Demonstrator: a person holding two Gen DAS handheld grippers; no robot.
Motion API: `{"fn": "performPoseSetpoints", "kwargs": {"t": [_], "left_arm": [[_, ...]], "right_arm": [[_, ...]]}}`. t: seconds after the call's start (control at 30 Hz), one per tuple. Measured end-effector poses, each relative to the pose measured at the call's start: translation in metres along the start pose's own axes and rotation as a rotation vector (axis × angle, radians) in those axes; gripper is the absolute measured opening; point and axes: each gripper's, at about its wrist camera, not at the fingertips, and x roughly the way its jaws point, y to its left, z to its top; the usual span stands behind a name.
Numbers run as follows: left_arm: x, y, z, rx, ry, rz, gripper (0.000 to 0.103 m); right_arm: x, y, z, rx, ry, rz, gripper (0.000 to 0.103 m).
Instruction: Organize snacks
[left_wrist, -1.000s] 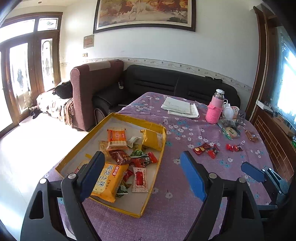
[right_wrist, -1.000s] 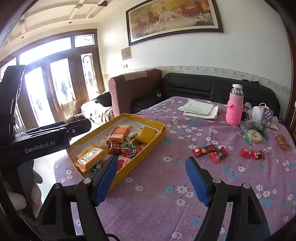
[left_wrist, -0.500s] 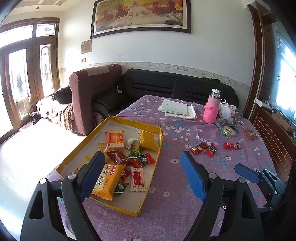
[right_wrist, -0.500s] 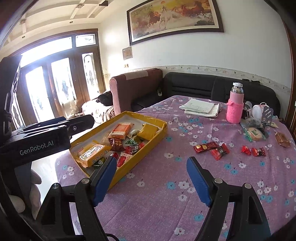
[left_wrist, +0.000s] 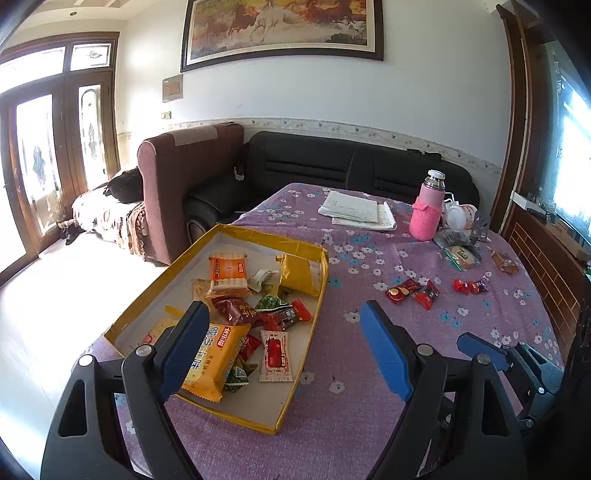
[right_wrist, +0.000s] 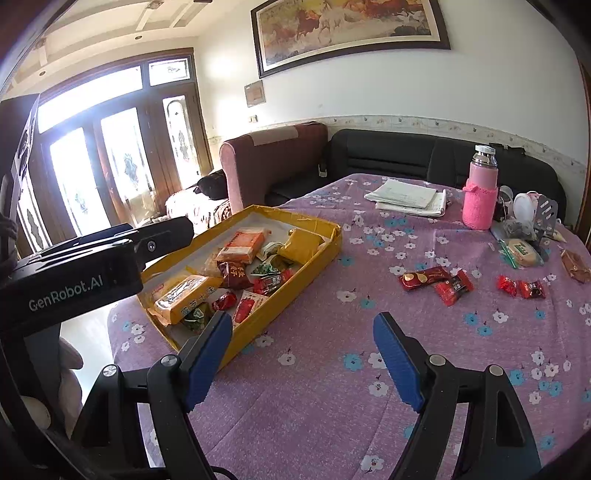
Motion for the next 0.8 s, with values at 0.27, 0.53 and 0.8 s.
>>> {"fn": "performPoseSetpoints", "kwargs": {"t": [0.27, 0.53, 0.8], "left_arm": [[0.009, 0.002, -0.002, -0.005, 0.002, 0.003, 0.084], [0.016, 0.008, -0.005, -0.019, 0.004, 0.004, 0.084], [0.026, 0.015, 0.001, -0.027, 0.028, -0.037, 0.084]], "right_arm": [[0.016, 0.010, -0.004, -0.020, 0.037, 0.007, 0.081], [0.028, 0.020, -0.004, -0.037, 0.059, 0.016, 0.082], [0.033, 0.006, -0.003, -0.038, 0.069, -0.033, 0.082]]}}
